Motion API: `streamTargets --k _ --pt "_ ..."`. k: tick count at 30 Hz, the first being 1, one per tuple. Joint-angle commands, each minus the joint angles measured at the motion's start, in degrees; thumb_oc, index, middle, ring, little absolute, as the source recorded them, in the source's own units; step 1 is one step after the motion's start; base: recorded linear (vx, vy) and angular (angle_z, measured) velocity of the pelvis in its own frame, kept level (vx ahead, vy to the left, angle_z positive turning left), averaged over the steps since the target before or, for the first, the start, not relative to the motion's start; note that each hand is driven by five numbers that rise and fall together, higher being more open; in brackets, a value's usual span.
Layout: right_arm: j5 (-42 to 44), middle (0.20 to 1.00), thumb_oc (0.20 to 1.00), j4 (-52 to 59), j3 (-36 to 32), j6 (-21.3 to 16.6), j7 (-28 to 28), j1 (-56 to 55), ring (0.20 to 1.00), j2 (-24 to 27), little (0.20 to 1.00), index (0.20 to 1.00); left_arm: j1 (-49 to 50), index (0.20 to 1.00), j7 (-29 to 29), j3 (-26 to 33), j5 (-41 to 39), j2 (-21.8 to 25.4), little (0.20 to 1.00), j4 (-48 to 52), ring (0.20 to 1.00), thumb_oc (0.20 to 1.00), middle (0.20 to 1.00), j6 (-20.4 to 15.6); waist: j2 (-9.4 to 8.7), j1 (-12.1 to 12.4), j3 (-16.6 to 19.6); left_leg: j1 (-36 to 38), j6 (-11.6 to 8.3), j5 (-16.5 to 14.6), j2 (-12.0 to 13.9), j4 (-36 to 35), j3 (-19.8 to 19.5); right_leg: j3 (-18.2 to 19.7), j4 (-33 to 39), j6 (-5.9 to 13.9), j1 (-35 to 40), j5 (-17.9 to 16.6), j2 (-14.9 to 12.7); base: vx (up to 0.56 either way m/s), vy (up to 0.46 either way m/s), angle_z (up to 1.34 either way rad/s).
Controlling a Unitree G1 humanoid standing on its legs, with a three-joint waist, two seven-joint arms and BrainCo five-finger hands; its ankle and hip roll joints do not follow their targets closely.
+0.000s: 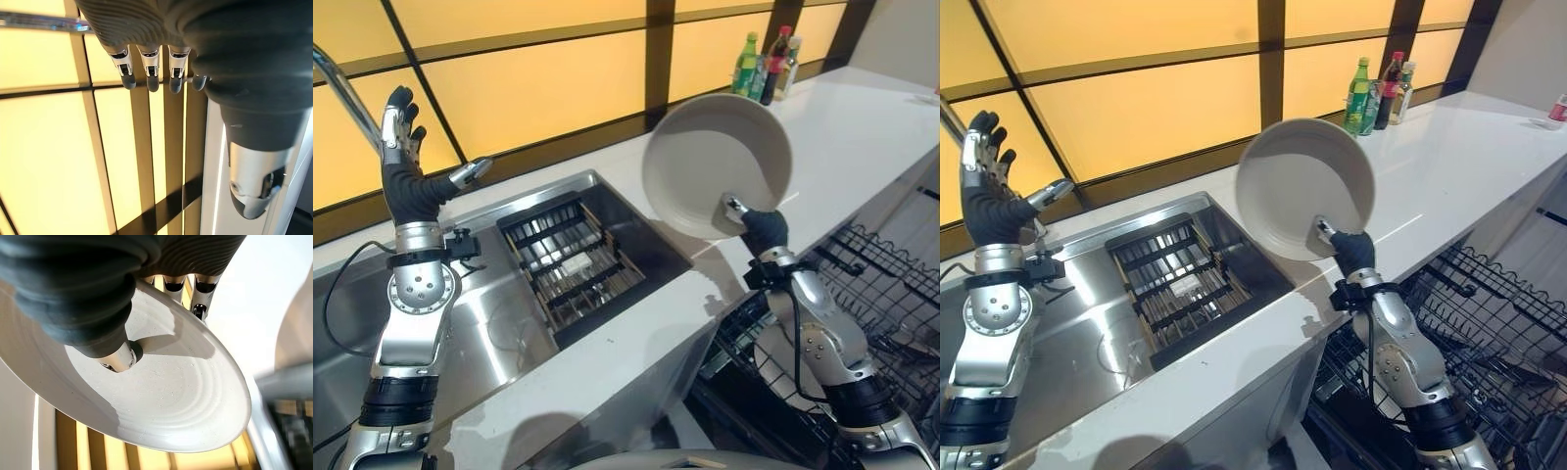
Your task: Pick up plates and place into dishwasher.
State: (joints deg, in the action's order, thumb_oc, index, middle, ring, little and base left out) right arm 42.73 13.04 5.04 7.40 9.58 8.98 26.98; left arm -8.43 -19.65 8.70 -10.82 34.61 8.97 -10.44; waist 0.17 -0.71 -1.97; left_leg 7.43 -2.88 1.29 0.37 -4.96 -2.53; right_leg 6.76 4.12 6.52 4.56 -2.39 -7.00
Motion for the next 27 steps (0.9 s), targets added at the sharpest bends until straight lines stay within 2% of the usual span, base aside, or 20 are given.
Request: streamTargets --k 1,4,7,9,12,15,17,23,27 --pt "-2.68 0.2 0.2 0.96 -4.18 -3.8 0.67 0.41 0.2 1.04 0.2 0.2 0.35 1.0 0.48 4.25 -1.08 3.49 1.0 -2.45 1.0 1.0 1.0 -1.39 -1.88 -0.89 -0.09 -2.3 4.23 -4.22 -3.1 5.66 -1.26 0.73 -4.96 1.24 -4.0 -1.94 -0.77 0.05 -0.046 -0.33" --pt "-5.29 0.2 0.2 -1.07 -6.52 -3.8 0.51 -2.04 0.2 1.53 0.2 0.2 2.89 1.0 0.89 6.47 -1.99 3.57 1.0 -2.65 1.0 1.0 1.0 -0.99 -2.02 -0.7 -0.48 -2.01 4.18 -4.2 -2.65 5.36 -0.62 0.38 -4.64 1.76 -3.99 -2.32 -1.34 0.03 -0.101 -0.34" --pt "-8.15 0.2 0.2 -2.65 -9.02 -4.07 1.67 -4.19 0.2 1.8 0.2 0.2 4.44 1.0 2.2 8.57 -3.45 3.7 1.0 -2.6 1.0 1.0 1.0 0.07 -2.36 -1.04 -1.26 -2.1 3.92 -4.32 -2.26 5.39 -1.34 2.29 -4.54 2.82 -4.71 -3.14 -2.14 0.02 -0.204 -0.2" --pt "-13.25 0.2 0.2 -4.87 -10.23 -4.77 3.9 -4.41 0.2 2.05 0.2 0.2 5.28 1.0 3.24 9.95 -3.82 4.05 1.0 -3.29 1.0 1.0 1.0 0.75 -2.59 -1.08 -1.95 -2.2 3.47 -4.99 -1.82 6.31 -1.75 3.05 -4.55 3.68 -5.55 -3.85 -3.02 0.05 -0.287 -0.11" --pt "-19.78 0.2 0.2 -6.96 -11.08 -5.19 7.44 -4.08 0.2 3.4 0.2 0.2 6.04 1.0 3.36 10.89 -4.2 4.78 1.0 -4.21 1.0 1.0 1.0 1.3 -2.33 -1.06 -3.22 -2.51 2.68 -5.9 -0.75 8.18 -1.8 3.25 -5.22 3.83 -6.23 -3.76 -2.95 0.08 -0.318 -0.11" --pt "-21.68 0.2 0.2 -7.92 -12.38 -4.68 8.18 -4.2 0.2 5.12 0.2 0.2 7.18 1.0 3.51 12.04 -4.07 5.17 1.0 -5.33 1.0 1.0 1.0 1.65 -1.5 -1.06 -4.19 -2.85 1.68 -5.9 1.0 9.56 -2.02 2.88 -5.71 3.38 -6.31 -3.15 -1.98 0.16 -0.317 -0.07" --pt "-24.22 0.2 0.2 -8.81 -13.44 -4.61 10.46 -4.16 0.2 6.18 0.2 0.2 7.5 1.0 3.28 11.7 -4.7 5.39 1.0 -5.23 1.0 1.0 1.0 2.23 -0.9 -1.16 -5.2 -3.9 0.98 -6.21 2.67 10.84 -2.1 2.1 -7.0 2.79 -6.93 -1.52 -1.09 0.06 -0.33 -0.05" --pt "-29.25 0.2 0.2 -12.98 -13.6 -7.37 17.04 2.36 0.2 10.72 0.2 0.2 1.15 1.0 -2.15 8.21 -7.39 6.59 1.0 -8.59 1.0 1.0 1.0 1.86 1.64 -2.42 -11.73 -12.78 -1.34 -3.27 6.05 13.8 -3.86 -0.11 -10.98 0.09 -14.51 -0.02 2.42 -0.2 -0.24 0.01" --pt "-33.06 0.2 0.2 -13.9 -14.82 -8.22 19.9 3.11 0.2 13.77 0.2 0.2 0.67 1.0 -5.2 6.44 -7.52 5.87 1.0 -8.91 1.0 1.0 1.0 1.05 3.34 -3.64 -14.51 -16.19 -2.18 -1.07 6.63 13.56 -4.74 -0.73 -12.6 -1.32 -17.88 0.64 3.71 -0.08 -0.093 -0.01"
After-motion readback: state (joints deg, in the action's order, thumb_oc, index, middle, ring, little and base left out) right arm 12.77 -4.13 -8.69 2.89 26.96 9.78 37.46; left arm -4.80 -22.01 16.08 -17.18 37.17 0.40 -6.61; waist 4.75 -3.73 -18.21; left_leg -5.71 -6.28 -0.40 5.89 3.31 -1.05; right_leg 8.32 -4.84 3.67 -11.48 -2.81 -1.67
